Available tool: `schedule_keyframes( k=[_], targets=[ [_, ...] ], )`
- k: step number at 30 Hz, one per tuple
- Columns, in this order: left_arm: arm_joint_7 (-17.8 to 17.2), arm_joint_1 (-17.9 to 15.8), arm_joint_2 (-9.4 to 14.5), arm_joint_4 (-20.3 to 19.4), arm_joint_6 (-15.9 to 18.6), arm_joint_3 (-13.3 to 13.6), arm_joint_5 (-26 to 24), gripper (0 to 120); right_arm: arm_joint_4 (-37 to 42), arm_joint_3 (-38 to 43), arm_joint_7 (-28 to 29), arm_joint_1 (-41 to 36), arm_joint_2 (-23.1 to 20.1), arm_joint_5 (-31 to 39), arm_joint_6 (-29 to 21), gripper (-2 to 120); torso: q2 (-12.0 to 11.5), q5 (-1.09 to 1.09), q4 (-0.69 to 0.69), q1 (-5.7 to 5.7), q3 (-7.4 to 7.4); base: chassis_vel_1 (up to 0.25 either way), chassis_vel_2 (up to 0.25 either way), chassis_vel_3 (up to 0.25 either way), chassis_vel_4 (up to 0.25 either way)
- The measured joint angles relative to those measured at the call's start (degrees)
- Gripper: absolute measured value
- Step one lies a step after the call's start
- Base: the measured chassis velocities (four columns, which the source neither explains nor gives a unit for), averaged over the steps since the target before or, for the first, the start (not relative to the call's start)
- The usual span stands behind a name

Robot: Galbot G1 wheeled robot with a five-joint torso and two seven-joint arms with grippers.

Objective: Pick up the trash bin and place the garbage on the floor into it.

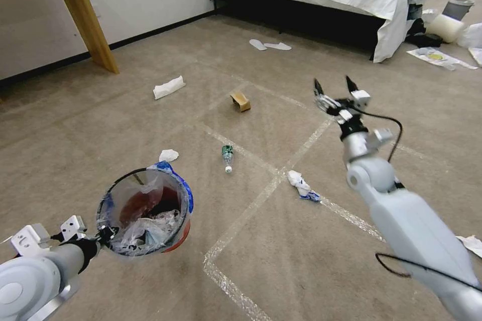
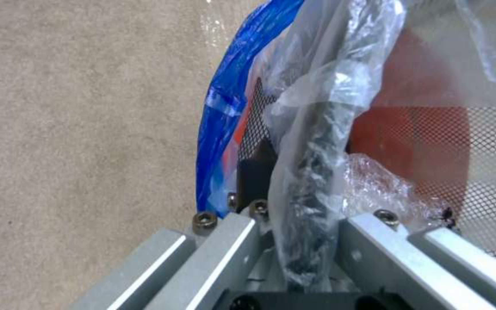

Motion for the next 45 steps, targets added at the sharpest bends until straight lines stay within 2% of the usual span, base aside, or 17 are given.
schedule_keyframes(
  k=[3,7,13,20,35,45],
  targets=[
    [0.06,-0.24,0.03,-0.42,0.00,0.20,-0.03,0,2.25,4.77,0.39,-6.30,1.43,-3.02,0.56,100,0.00,-0.01,-0.01,0.00,0.00,0.000,0.000,0.000,0.000],
    [0.06,-0.51,0.41,-0.44,0.01,0.41,-0.11,0,4.35,7.91,0.08,-10.96,3.23,-5.29,1.70,100,0.00,-0.01,0.00,0.00,0.00,0.000,0.000,0.000,0.000],
    [0.05,-1.03,0.59,-0.15,-0.01,0.54,-0.43,0,6.78,9.80,-0.38,-14.24,5.37,-7.54,3.00,100,0.00,-0.02,0.02,0.00,0.00,0.000,0.000,0.000,0.000],
    [0.04,-1.00,0.09,0.06,0.03,0.84,-0.24,0,9.81,12.81,-2.71,-21.12,10.95,-10.50,5.54,100,0.00,-0.01,0.00,0.01,0.01,0.000,0.000,0.000,0.000],
    [-0.02,-0.13,-0.99,-0.31,0.14,0.64,0.25,0,8.38,13.53,-5.04,-24.18,12.97,-13.60,8.69,100,0.00,-0.01,0.01,0.01,0.01,0.000,0.000,0.000,0.000],
    [0.01,0.22,-0.74,-0.53,0.17,0.42,0.34,0,7.78,13.38,-5.45,-25.38,13.71,-15.06,9.51,100,0.00,-0.01,0.00,0.01,0.01,0.000,0.000,0.000,0.000]
  ],
)
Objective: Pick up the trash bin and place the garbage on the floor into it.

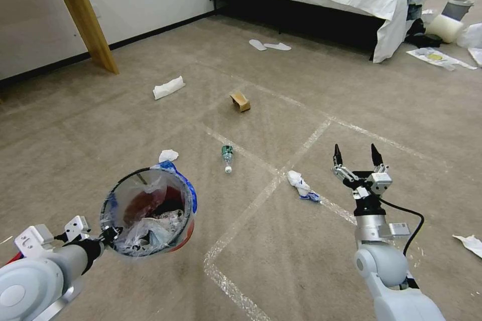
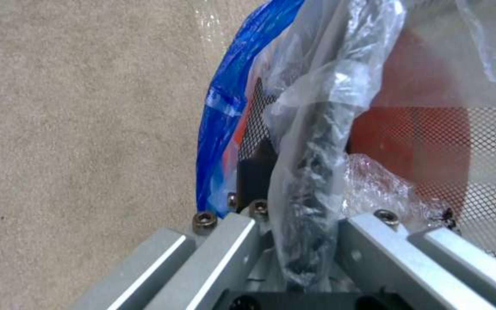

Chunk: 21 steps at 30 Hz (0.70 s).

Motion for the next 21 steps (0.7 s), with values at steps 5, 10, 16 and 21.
schedule_keyframes(
  k=[5,10,16,21],
  targets=[
    [0.01,-0.01,0.10,-0.01,0.00,0.07,0.00,0,-0.10,-0.09,0.00,-0.05,0.12,-0.03,0.06,100,0.00,0.00,0.00,0.00,0.00,0.000,0.000,0.000,0.000],
    [0.07,0.16,0.13,-0.06,0.00,0.05,0.03,0,-0.31,-0.12,0.03,0.30,0.07,-0.02,0.07,100,0.00,0.00,0.00,0.00,0.00,0.000,0.000,0.000,0.000],
    [0.10,0.22,0.21,-0.26,0.00,-0.15,0.05,0,-0.70,-0.29,0.01,0.51,0.36,-0.73,0.42,100,0.00,0.01,0.00,0.00,0.00,-0.033,0.036,0.040,-0.043],
    [0.10,0.19,0.39,-0.20,0.00,-0.29,0.03,0,-0.69,-0.28,0.12,0.19,0.67,-1.53,0.87,100,0.00,0.00,0.00,0.01,0.00,-0.087,0.083,0.090,-0.086]
  ],
)
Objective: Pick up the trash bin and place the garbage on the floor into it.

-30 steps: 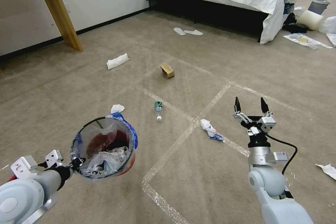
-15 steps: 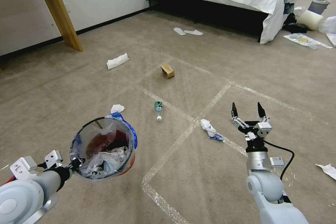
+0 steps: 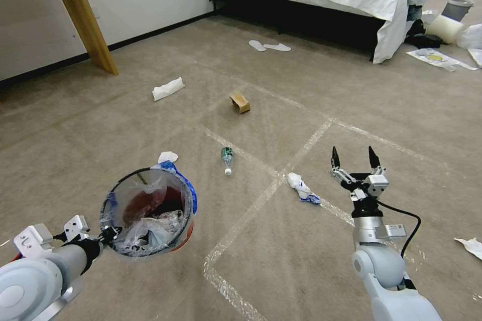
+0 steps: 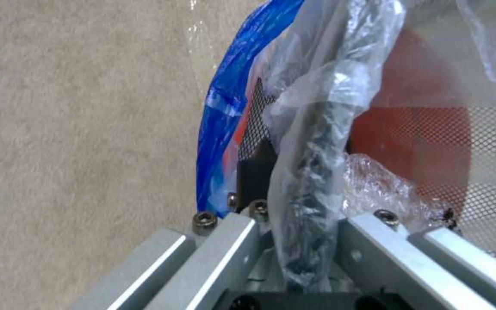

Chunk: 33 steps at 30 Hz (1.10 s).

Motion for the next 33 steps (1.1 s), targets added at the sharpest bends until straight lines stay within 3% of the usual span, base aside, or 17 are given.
schedule_keyframes(
  k=[33],
  targets=[
    [0.00,-0.02,-0.26,0.06,-0.07,-0.07,0.27,0,-0.70,0.70,0.18,-1.24,0.78,-3.03,2.08,100,0.00,-0.01,-0.01,0.00,0.00,-0.093,0.095,0.096,-0.097]
  ],
)
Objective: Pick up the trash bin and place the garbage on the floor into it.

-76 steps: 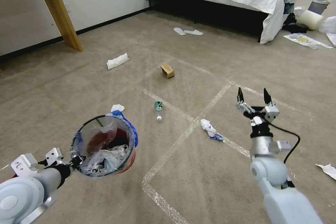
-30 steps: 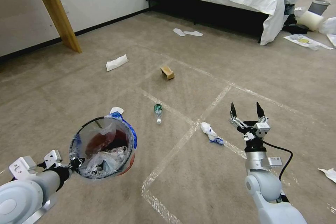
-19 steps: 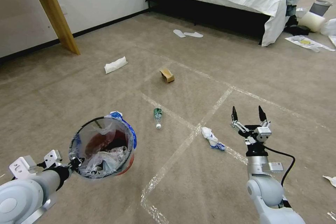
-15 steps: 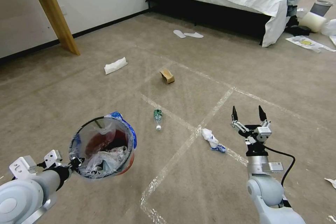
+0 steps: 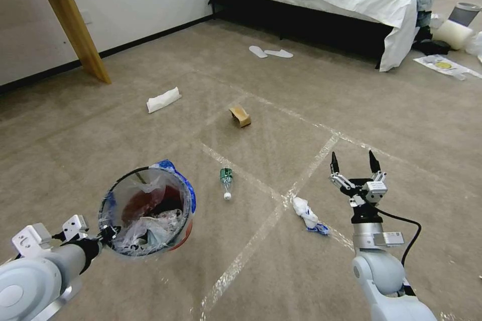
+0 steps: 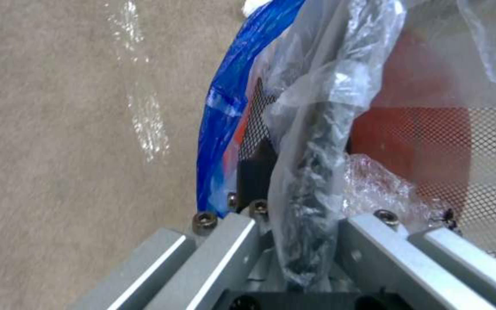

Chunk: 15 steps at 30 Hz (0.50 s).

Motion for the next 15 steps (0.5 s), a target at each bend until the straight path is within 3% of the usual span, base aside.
schedule_keyframes(
  k=[5,10,13,14,15],
  targets=[
    [0.00,-0.02,-0.12,-0.01,0.00,0.00,0.10,0,-0.89,-0.57,0.63,0.46,-0.11,0.13,1.50,100,0.00,0.00,0.01,0.00,0.01,-0.085,0.099,0.084,-0.101],
    [0.00,-0.13,-0.07,0.02,0.00,-0.02,0.06,0,-1.45,-0.13,1.51,0.94,-2.05,-1.13,-0.19,100,0.00,0.02,0.01,-0.01,-0.01,-0.004,0.010,0.012,-0.003],
    [-0.01,-0.02,0.52,0.15,0.06,-0.12,-0.05,0,-2.71,-1.88,4.03,2.51,-13.33,4.73,-6.74,100,0.00,0.04,0.01,-0.01,-0.01,0.000,0.000,0.000,0.000],
    [-0.01,-0.02,0.52,0.15,0.06,-0.12,-0.05,0,-2.71,-1.88,4.03,2.51,-13.33,4.73,-6.74,100,0.00,0.04,0.01,-0.01,-0.01,0.000,0.000,0.000,0.000],
    [-0.01,-0.02,0.66,0.17,0.07,-0.14,-0.09,0,-3.90,-2.81,3.68,3.85,-17.94,8.35,-8.77,100,0.00,-0.02,0.00,-0.01,0.00,0.000,0.000,0.000,0.000]
  ],
)
